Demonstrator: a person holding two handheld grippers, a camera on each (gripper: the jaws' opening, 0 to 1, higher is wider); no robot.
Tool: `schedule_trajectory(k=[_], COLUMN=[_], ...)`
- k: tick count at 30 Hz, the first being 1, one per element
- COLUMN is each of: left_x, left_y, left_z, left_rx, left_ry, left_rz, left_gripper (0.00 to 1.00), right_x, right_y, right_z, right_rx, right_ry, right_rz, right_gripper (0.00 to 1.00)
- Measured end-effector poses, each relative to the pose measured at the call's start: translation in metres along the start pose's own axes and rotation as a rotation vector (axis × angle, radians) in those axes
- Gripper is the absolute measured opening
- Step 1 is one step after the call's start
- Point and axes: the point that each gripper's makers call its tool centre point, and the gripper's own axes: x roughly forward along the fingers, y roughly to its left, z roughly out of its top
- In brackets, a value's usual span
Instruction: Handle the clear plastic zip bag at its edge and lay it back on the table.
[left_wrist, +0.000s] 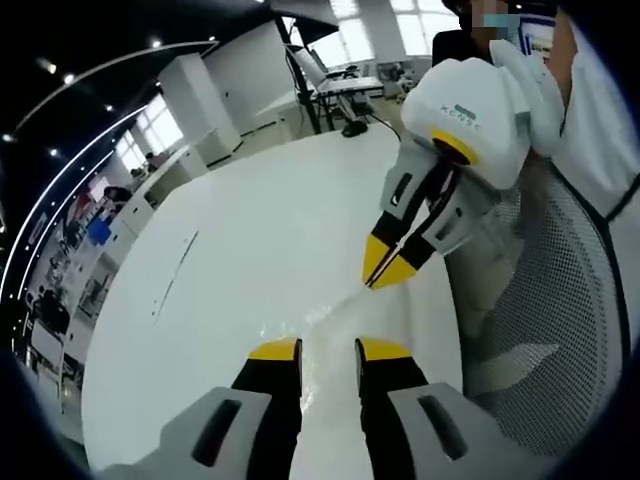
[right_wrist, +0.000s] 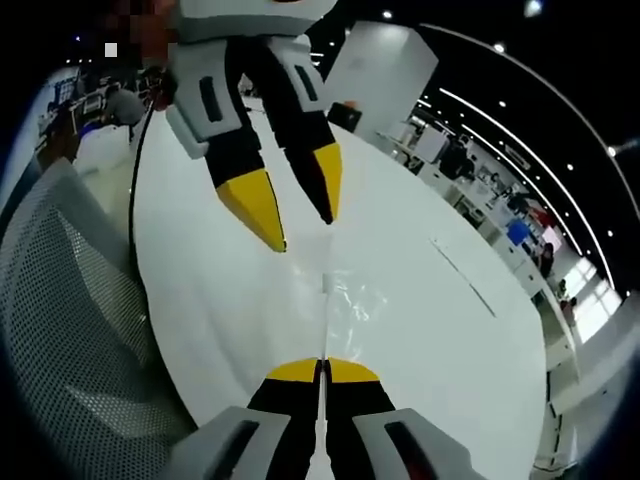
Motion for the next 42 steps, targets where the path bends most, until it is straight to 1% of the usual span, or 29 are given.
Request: schedule_trajectory(k=[4, 10, 16, 19, 24, 26, 32, 35, 39, 41, 42], left_x=[0.000, 0.001, 0.000, 0.000, 0.003, 0.003, 0.004, 0.004, 0.003, 0.006, 0.008], left_y=[-0.001, -0.005, -0.009, -0.011, -0.014, -0.014, -0.015, -0.015, -0.012, -0.013, -0.013], left_z=[-0.001, -0.004, -0.004, -0.002, -0.001, 0.000, -0.001, 0.002, 0.007, 0.004, -0.001], left_rx=[-0.009, -0.013, -0.012, 0.001, 0.038, 0.055, 0.095, 0.138, 0.152, 0.172, 0.213], left_ry=[-0.003, -0.001, -0.005, -0.004, 0.011, 0.015, 0.028, 0.031, 0.024, 0.039, 0.062], left_rz=[0.000, -0.009, -0.011, -0.017, -0.030, -0.032, -0.026, -0.019, -0.013, -0.025, -0.026], left_gripper=[0.19, 0.18, 0.18, 0.18, 0.20, 0.20, 0.19, 0.19, 0.19, 0.19, 0.19], right_x=[0.001, 0.000, -0.001, 0.000, -0.001, -0.001, -0.002, -0.001, -0.001, 0.000, 0.000], right_y=[0.004, 0.005, 0.005, 0.005, 0.002, 0.001, 0.008, 0.011, 0.010, 0.009, 0.009], right_z=[-0.002, -0.003, -0.002, -0.002, 0.001, 0.001, 0.000, -0.001, -0.003, -0.001, 0.001], right_rx=[-0.008, -0.012, -0.017, -0.034, -0.050, -0.030, -0.031, -0.062, -0.064, -0.075, -0.087], right_ry=[0.006, 0.012, 0.013, 0.017, 0.012, 0.004, 0.011, 0.023, 0.033, 0.031, 0.030], right_rz=[0.009, 0.010, 0.008, 0.008, -0.004, -0.008, 0.002, 0.009, 0.011, 0.009, 0.008], right_gripper=[0.00, 0.00, 0.00, 0.00, 0.00, 0.00, 0.00, 0.00, 0.00, 0.00, 0.00])
